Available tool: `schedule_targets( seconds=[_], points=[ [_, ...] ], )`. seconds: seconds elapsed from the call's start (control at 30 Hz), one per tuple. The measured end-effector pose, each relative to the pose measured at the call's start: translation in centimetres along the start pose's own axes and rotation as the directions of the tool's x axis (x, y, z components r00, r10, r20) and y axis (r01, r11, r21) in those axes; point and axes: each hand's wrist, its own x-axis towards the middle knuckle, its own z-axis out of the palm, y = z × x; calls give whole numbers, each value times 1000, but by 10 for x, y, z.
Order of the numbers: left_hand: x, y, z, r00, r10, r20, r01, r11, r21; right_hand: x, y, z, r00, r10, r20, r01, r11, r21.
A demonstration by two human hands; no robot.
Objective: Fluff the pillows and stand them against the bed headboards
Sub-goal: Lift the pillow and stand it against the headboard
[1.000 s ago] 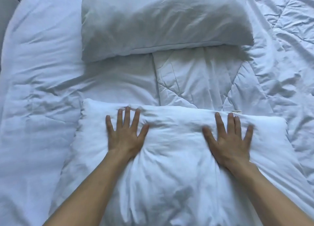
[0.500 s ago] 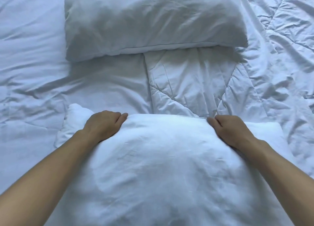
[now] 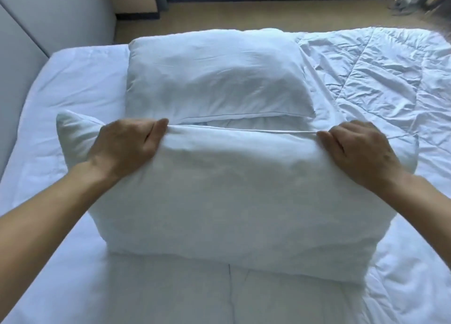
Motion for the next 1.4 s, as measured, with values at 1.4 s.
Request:
schedule_targets(
  seconds=[1.4],
  points=[
    [-278, 70, -75, 985, 155, -74, -135, 966, 219, -173, -50, -94, 952, -38, 305, 13, 996, 83]
  ],
)
